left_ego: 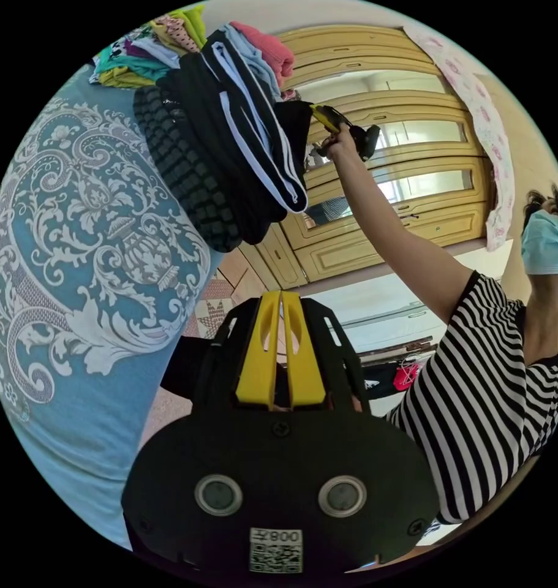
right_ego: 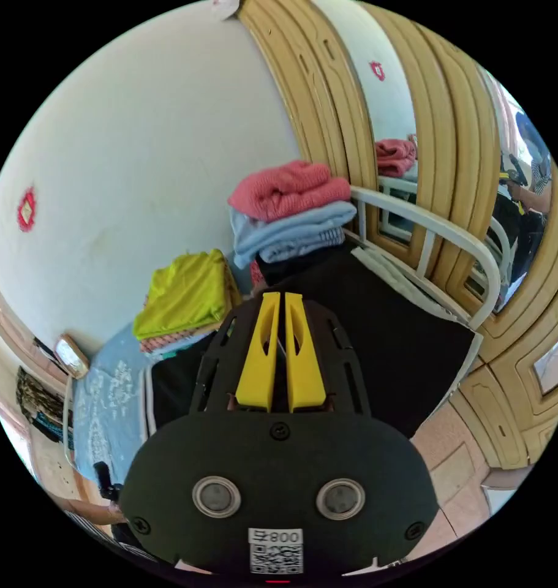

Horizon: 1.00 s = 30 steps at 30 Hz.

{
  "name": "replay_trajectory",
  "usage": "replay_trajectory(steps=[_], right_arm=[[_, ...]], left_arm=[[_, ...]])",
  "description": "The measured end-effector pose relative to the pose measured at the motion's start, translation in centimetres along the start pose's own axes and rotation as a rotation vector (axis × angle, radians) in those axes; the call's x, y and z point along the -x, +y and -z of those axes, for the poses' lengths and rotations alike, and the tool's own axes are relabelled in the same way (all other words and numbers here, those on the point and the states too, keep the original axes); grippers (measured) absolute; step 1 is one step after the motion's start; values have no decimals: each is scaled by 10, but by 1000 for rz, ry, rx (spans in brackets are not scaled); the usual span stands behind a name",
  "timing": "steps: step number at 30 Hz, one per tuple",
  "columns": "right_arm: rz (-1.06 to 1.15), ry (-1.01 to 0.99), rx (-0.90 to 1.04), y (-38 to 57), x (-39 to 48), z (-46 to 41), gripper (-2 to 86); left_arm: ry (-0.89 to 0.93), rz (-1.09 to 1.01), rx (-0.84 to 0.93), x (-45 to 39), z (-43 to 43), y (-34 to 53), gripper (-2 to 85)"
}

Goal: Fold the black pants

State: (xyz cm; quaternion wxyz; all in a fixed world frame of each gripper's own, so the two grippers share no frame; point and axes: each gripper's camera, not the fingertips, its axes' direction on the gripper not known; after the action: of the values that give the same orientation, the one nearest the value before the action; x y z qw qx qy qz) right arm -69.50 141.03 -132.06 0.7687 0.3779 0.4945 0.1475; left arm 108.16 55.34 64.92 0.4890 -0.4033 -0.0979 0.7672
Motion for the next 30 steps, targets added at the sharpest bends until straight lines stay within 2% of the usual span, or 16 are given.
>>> replay_trajectory(steps=[5,10,18,24,28,30], right_arm=[[72,-140,-148,7,65,96,9],[222,-298,-246,19,176,188,8],[434,-519,-331,64,349,294,9],[522,-698,-288,115,458,335,9],[526,-863,-171,163,518,321,8],[533,-948,-102,188,544,307,8]], left_arm=[[1,-48,-28,-44,40,34,8],[-31,-119,-106,-102,96,75,18],[-200,-230,-391,-218,239,170,75],[-375,-346,-570,-315,324,248,116],[-469,-401,-562,-366,343,297,126],[-606,-393,-533,-395,349,335,93]])
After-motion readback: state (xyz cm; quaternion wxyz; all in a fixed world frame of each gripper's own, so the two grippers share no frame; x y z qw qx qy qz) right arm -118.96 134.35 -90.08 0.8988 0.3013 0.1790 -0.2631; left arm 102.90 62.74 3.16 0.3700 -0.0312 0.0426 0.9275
